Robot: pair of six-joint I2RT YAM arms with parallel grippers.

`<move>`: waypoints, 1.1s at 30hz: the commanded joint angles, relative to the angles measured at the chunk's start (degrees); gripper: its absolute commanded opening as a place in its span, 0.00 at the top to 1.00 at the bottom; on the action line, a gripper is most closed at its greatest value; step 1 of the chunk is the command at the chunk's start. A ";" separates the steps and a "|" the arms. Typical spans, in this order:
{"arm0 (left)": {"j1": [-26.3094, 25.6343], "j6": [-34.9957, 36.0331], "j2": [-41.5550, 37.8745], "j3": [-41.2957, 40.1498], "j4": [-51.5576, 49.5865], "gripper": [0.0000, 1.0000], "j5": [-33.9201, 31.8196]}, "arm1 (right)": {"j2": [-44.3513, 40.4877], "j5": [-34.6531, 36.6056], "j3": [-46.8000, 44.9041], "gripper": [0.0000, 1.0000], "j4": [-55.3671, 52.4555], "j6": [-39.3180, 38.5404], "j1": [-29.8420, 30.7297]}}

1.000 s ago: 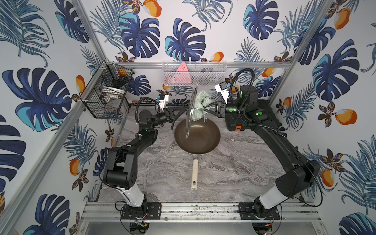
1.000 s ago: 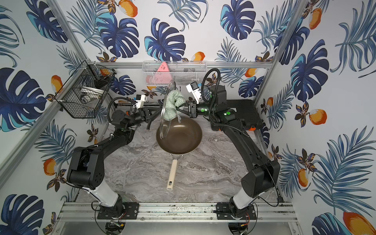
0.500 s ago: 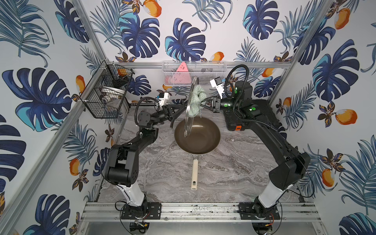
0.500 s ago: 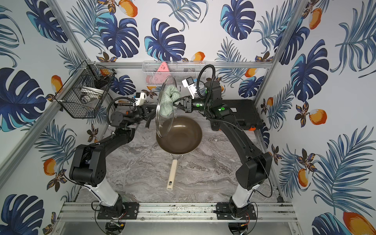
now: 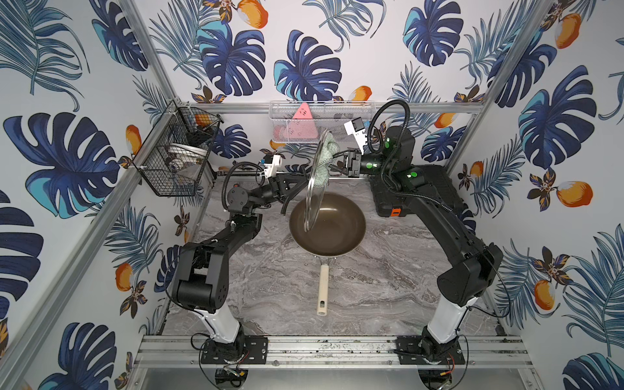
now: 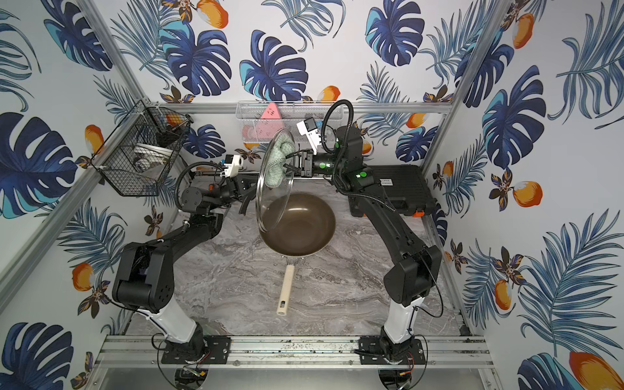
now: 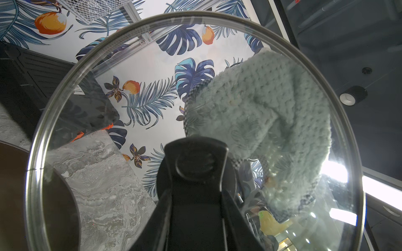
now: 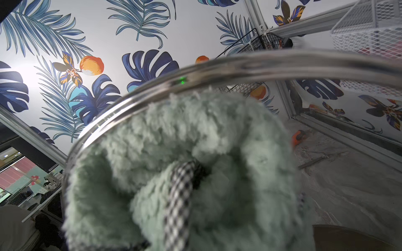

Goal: Wipe the pot lid with a cloth
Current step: Wipe the pot lid.

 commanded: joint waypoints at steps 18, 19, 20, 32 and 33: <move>-0.56 -5.77 -3.03 1.71 10.48 1.00 -1.17 | 6.98 8.91 8.40 1.00 -4.46 -3.38 0.04; -0.56 -5.82 -3.14 1.69 10.49 1.00 -1.27 | 7.10 9.04 8.39 1.00 -4.52 -3.54 0.04; -0.56 -5.86 -3.23 1.75 10.49 1.00 -1.28 | 7.19 9.20 8.39 1.00 -4.67 -3.60 0.04; -0.56 -7.64 -4.62 5.05 10.45 1.00 -1.98 | 9.18 9.32 7.85 1.00 -5.25 -4.40 -0.40; -0.56 -7.86 -4.74 5.52 10.40 1.00 -2.07 | 9.31 9.15 7.67 1.00 -4.97 -4.36 -0.40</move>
